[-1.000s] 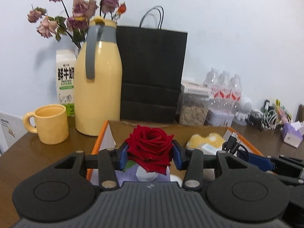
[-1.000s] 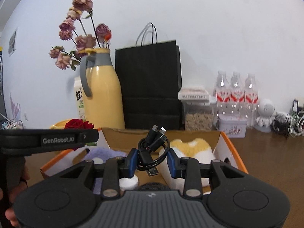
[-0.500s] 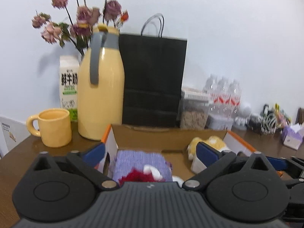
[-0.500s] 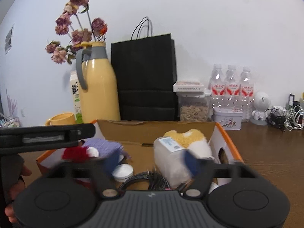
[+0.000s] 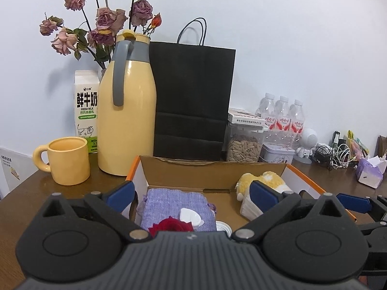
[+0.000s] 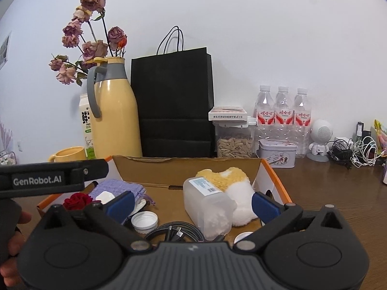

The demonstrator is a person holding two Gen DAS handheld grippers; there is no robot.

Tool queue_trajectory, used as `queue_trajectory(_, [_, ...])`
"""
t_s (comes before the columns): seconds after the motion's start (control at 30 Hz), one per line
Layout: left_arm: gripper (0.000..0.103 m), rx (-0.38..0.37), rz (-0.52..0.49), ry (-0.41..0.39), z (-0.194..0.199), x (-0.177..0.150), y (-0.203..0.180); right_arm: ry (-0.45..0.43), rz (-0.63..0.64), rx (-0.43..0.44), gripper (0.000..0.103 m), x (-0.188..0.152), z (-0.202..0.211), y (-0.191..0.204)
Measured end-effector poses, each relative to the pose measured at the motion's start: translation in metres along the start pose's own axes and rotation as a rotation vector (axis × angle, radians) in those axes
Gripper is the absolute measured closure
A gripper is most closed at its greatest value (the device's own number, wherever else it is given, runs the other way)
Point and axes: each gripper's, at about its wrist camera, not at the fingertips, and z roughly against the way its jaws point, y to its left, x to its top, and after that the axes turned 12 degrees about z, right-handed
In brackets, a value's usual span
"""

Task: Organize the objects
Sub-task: 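Move both grippers back toward the plastic bag and remaining cable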

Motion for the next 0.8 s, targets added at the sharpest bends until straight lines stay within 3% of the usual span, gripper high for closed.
queue_trajectory(0.33, [0.0,-0.014,-0.012,0.01,0.007,-0.002,-0.001,-0.005,0.008,-0.003,0.0,0.0,0.007,-0.001])
queue_trajectory(0.8, [0.0,0.025,-0.013,0.065,0.029,-0.003,0.008,0.016,0.016,0.021,0.0,0.002,0.032,-0.001])
